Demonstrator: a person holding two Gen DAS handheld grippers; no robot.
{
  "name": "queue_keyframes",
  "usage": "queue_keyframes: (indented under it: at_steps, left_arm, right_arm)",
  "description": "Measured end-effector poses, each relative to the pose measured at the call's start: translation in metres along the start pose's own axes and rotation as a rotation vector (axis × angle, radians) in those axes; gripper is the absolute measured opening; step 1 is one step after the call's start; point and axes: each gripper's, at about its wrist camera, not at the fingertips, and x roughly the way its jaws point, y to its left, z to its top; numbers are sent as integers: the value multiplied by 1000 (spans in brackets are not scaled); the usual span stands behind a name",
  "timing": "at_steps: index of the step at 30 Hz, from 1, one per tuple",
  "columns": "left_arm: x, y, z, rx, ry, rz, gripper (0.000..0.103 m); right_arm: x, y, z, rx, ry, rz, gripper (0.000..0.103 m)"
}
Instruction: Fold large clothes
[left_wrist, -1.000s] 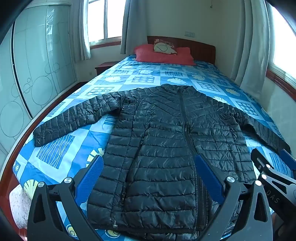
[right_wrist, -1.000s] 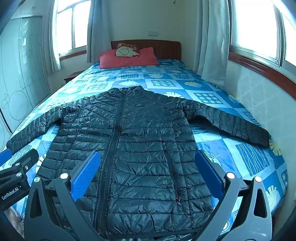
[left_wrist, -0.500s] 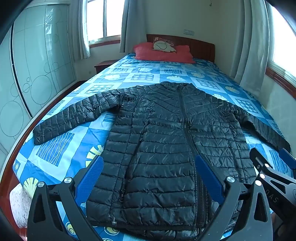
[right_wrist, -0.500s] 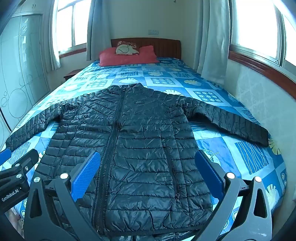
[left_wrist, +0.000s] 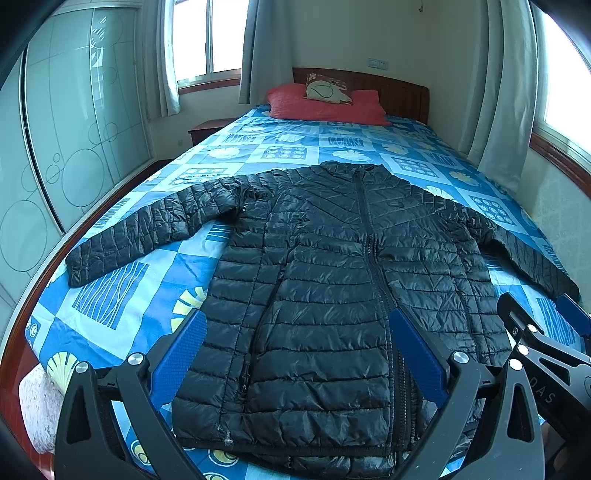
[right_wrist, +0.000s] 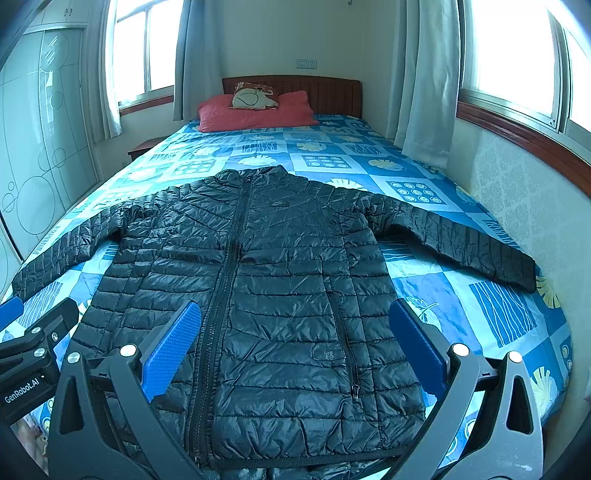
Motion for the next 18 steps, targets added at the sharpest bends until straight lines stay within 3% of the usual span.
queue_keyframes:
  at_steps: [18]
  left_arm:
    - [0,1,0,0,2,0,98]
  right_arm:
    - [1,2,-1,-2,1,-2,101]
